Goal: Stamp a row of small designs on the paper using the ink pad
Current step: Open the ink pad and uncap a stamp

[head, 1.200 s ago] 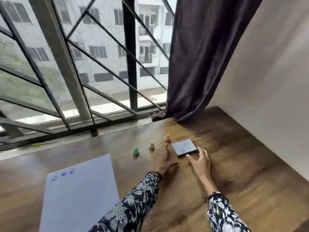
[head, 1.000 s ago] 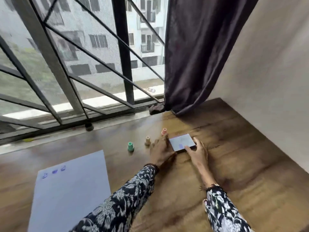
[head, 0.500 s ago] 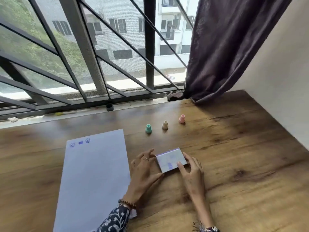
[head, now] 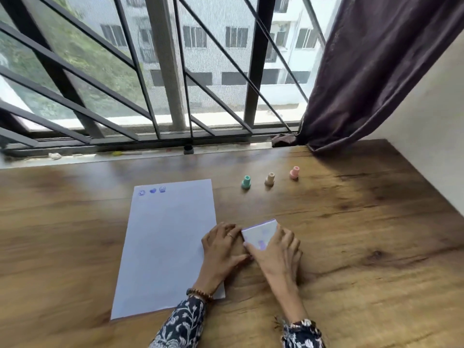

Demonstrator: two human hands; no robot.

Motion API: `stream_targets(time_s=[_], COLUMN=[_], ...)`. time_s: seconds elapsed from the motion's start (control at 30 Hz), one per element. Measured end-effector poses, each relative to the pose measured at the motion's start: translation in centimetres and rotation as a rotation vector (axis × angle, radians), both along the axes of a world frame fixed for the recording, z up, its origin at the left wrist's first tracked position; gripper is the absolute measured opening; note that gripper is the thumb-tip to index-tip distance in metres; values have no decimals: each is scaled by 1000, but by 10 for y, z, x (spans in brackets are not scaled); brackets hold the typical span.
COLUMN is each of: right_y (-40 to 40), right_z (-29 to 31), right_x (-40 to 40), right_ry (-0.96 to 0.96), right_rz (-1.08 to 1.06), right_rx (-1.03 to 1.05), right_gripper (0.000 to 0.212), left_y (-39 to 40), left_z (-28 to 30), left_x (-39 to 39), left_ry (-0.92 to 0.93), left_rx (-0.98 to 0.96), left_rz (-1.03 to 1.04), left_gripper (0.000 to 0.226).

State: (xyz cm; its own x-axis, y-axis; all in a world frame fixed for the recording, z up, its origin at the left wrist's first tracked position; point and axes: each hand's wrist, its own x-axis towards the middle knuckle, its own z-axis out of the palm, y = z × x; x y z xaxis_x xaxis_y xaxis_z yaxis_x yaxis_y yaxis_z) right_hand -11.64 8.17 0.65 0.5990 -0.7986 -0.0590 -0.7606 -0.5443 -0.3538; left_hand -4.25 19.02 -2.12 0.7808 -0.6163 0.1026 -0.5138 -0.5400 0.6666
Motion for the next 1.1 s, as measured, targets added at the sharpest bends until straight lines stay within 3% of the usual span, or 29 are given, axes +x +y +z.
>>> stream_targets(time_s=[0.17, 0.23, 0.37, 0.47, 0.6, 0.7, 0.93, 1.0, 1.1], right_y=[-3, -11, -48, -74, -105, -124, -141, -146, -156], right_z=[4, 10, 34, 34, 18, 9, -2, 4, 19], right_x=[3, -1, -19, -28, -36, -42, -39, -29, -2], right_ry=[76, 57, -293, -481, -555, -525, -364, -280, -278], right_rz=[59, 89, 100, -4, -123, -160, -174, -160, -118], right_rx=[-68, -7, 464, 561, 390, 268, 262, 183, 110], right_gripper=[90, 80, 60, 40, 19, 15, 5, 9, 11], left_y=[0, 1, 0, 0, -1, -1, -2, -8, -29], left_z=[-4, -5, -5, -6, -6, -7, 3, 11, 28], left_x=[1, 1, 3, 3, 4, 4, 8, 14, 27], left_ry=[-23, -30, -36, -28, -23, -18, 10, 38, 143], left_rx=[21, 30, 65, 71, 78, 83, 112, 57, -128], left_rz=[-1, -7, -13, -19, -11, -14, 5, 55, 115], left_gripper=[66, 68, 73, 73, 72, 72, 84, 67, 25])
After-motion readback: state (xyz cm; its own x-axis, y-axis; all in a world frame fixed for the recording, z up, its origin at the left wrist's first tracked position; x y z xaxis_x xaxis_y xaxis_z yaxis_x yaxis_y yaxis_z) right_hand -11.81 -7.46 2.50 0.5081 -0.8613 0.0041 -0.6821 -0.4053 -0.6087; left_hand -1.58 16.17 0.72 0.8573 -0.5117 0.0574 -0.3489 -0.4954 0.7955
